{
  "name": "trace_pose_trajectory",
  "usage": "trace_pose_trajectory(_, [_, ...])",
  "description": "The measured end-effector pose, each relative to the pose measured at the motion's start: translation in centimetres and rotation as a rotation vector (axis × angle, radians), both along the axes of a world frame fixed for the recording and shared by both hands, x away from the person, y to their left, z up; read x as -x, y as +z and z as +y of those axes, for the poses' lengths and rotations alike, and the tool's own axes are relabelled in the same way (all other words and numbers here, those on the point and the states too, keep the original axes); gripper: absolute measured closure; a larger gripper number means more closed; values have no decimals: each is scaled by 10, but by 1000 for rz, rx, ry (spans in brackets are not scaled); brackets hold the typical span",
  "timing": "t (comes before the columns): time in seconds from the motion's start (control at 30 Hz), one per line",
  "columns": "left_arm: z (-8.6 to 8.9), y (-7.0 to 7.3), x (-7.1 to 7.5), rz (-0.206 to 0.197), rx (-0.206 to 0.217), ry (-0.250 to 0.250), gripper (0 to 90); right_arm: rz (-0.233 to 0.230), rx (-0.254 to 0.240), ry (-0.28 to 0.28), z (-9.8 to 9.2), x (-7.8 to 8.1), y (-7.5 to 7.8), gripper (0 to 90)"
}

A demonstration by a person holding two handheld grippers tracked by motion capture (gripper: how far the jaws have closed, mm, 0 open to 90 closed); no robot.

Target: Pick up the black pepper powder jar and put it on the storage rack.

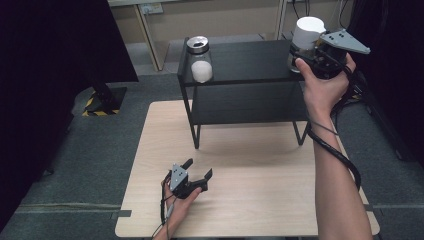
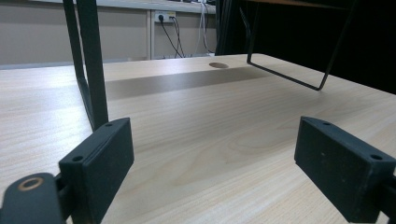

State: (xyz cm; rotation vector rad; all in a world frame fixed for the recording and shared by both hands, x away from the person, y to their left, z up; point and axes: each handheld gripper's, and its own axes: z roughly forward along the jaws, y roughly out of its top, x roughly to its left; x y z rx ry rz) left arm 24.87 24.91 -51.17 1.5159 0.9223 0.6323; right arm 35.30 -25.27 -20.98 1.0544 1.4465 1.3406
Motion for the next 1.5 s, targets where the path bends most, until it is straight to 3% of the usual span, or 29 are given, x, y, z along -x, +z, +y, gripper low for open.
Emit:
trace_pose_trajectory(0.8, [0,0,0,-1,0,0,115,-9,-29,2,-1,-6,-8,293])
trace_pose_trajectory(1.2, [0,0,0,-1,-1,0,114,1,-61,6,-3,-5,-10,108])
trace_pose_trajectory(1.5, [-1,0,0,-3,-3,0,115,-4,-67,13,-5,4,-11,63])
